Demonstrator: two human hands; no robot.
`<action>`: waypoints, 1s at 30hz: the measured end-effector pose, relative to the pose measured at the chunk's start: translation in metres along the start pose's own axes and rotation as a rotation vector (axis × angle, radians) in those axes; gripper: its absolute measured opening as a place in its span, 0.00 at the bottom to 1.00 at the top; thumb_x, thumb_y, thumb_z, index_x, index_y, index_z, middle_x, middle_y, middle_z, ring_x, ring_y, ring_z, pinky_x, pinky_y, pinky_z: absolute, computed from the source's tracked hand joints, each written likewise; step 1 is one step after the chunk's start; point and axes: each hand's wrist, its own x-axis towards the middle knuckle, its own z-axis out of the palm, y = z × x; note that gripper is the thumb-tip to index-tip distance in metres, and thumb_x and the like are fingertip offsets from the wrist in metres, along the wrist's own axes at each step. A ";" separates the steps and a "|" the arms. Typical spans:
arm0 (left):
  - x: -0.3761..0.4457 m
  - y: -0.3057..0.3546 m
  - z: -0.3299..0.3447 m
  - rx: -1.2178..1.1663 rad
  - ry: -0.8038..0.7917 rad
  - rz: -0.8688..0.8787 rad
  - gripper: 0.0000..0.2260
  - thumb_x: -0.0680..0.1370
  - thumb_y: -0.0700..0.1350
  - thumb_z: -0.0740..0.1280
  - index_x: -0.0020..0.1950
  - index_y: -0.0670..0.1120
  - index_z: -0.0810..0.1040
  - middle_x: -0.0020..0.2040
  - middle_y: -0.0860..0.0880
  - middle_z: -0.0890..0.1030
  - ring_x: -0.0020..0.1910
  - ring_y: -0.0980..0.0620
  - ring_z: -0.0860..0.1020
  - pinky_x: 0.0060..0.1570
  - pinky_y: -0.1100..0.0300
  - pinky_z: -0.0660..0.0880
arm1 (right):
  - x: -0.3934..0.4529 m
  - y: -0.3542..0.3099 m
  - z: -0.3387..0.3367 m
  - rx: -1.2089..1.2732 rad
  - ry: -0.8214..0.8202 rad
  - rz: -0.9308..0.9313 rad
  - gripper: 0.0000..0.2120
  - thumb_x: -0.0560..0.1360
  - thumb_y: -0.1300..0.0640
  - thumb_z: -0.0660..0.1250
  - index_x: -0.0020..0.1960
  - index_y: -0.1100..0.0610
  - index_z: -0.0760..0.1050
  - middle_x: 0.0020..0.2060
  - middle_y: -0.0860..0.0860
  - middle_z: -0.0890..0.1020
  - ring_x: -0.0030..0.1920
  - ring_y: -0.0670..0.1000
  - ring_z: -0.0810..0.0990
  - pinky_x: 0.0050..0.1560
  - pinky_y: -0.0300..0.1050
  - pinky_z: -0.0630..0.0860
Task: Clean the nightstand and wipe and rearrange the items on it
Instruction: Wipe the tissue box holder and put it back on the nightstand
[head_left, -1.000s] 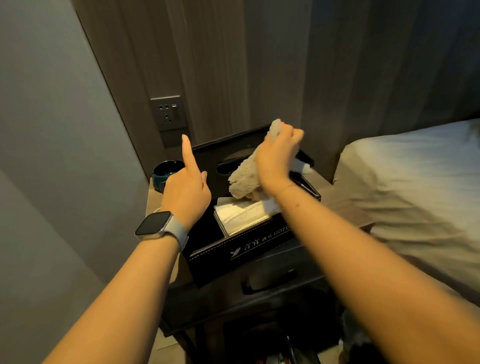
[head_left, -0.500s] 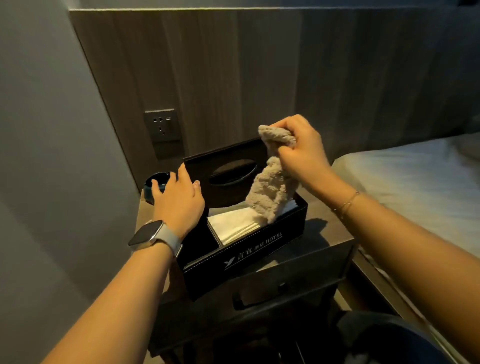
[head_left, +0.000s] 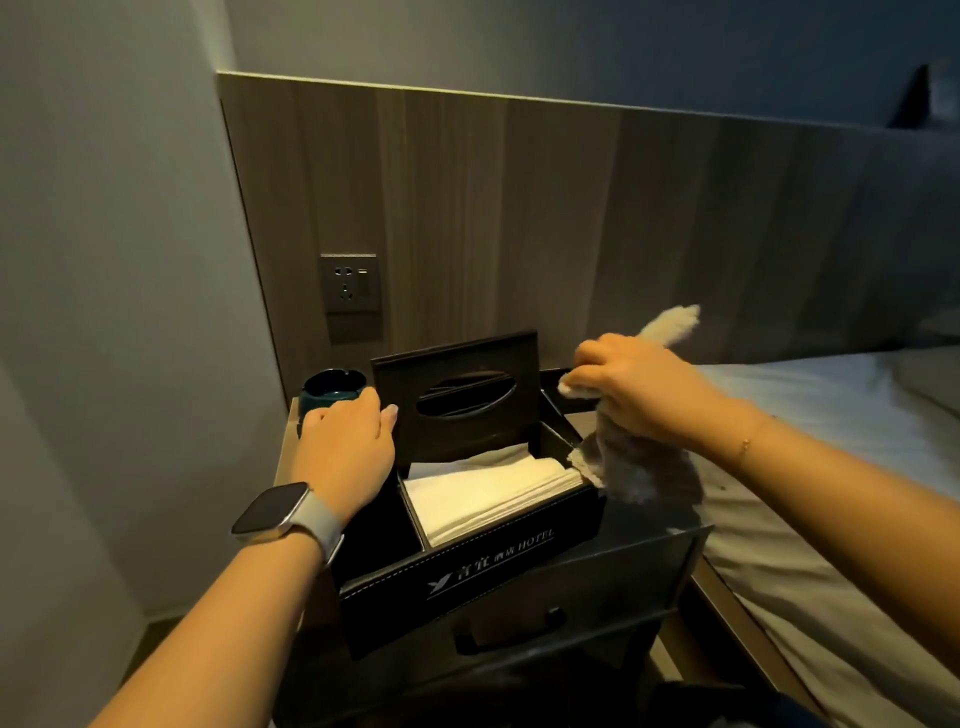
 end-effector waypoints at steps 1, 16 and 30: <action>-0.001 -0.001 0.000 0.000 0.005 -0.003 0.10 0.83 0.50 0.51 0.46 0.48 0.65 0.42 0.46 0.78 0.45 0.43 0.77 0.55 0.49 0.67 | 0.009 -0.004 -0.002 0.014 -0.110 -0.074 0.16 0.75 0.60 0.67 0.62 0.51 0.77 0.55 0.50 0.76 0.53 0.50 0.75 0.46 0.34 0.66; -0.006 -0.002 0.000 -0.024 0.036 0.035 0.11 0.83 0.50 0.52 0.48 0.45 0.68 0.42 0.45 0.79 0.46 0.42 0.78 0.52 0.50 0.67 | 0.022 -0.011 -0.012 0.061 -0.365 -0.083 0.15 0.76 0.58 0.66 0.62 0.50 0.76 0.52 0.48 0.73 0.48 0.46 0.72 0.42 0.34 0.65; -0.005 -0.004 0.001 0.031 0.052 -0.011 0.13 0.83 0.51 0.52 0.51 0.44 0.71 0.44 0.43 0.81 0.47 0.41 0.78 0.51 0.49 0.68 | 0.043 -0.083 -0.001 -0.146 -0.582 0.026 0.15 0.77 0.58 0.65 0.63 0.59 0.74 0.61 0.58 0.72 0.58 0.58 0.73 0.47 0.46 0.68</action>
